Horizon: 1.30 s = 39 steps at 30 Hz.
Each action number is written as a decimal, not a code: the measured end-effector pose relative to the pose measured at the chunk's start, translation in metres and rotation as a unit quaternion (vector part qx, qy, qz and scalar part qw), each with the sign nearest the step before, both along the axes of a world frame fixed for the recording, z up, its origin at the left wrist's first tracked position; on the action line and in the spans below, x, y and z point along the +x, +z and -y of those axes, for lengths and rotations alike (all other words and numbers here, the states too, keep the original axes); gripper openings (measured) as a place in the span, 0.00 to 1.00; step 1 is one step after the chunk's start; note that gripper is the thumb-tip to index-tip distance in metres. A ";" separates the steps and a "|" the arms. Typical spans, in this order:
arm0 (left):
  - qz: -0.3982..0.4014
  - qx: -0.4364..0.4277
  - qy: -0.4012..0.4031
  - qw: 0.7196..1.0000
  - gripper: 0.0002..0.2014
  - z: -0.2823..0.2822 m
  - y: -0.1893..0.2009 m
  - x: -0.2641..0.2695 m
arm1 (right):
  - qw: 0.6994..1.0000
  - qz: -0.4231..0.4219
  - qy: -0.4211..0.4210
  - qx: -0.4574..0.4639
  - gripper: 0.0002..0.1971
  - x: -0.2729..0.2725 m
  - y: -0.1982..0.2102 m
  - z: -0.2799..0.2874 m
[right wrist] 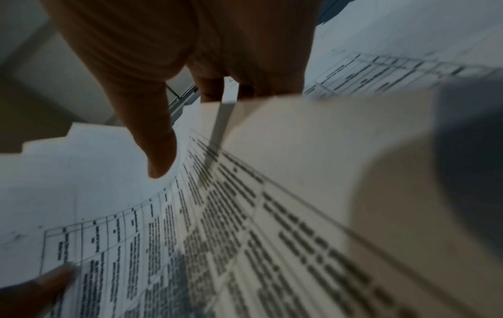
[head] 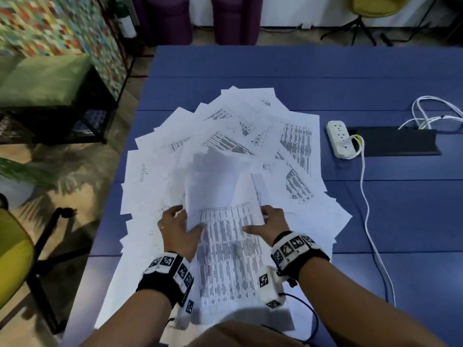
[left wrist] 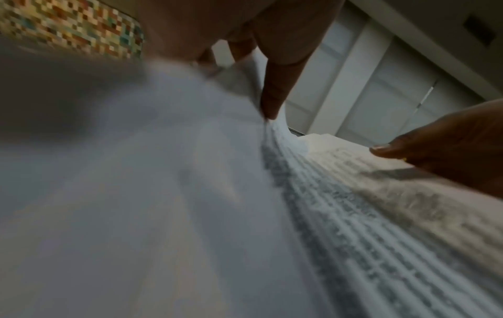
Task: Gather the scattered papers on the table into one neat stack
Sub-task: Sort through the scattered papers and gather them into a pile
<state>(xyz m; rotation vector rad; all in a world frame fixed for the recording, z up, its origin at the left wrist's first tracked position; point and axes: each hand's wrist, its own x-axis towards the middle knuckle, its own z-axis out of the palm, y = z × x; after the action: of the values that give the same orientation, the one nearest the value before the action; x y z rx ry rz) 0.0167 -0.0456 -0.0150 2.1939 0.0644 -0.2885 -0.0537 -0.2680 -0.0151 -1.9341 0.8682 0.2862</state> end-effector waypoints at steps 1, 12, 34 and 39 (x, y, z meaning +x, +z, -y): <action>-0.005 -0.004 0.001 1.000 0.27 -0.003 -0.002 0.001 | 1.000 0.011 0.009 0.014 0.34 0.000 0.001 0.000; -0.053 -0.073 0.124 0.988 0.27 -0.035 -0.012 0.021 | 0.976 -0.036 -0.107 -0.187 0.29 -0.002 0.001 0.054; -0.077 -0.130 0.156 0.976 0.23 -0.076 -0.011 0.038 | 0.941 -0.155 0.144 -0.266 0.51 -0.019 0.017 0.049; -0.076 -0.106 0.170 0.977 0.21 -0.074 0.007 0.023 | 0.917 -0.164 0.223 -0.287 0.45 -0.016 0.018 0.045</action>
<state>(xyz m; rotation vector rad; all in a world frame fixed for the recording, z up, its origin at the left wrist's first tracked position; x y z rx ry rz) 0.0396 0.0281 -0.0076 1.9061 0.4678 -0.2544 -0.0696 -0.3126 0.0034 -2.6909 0.7619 0.7052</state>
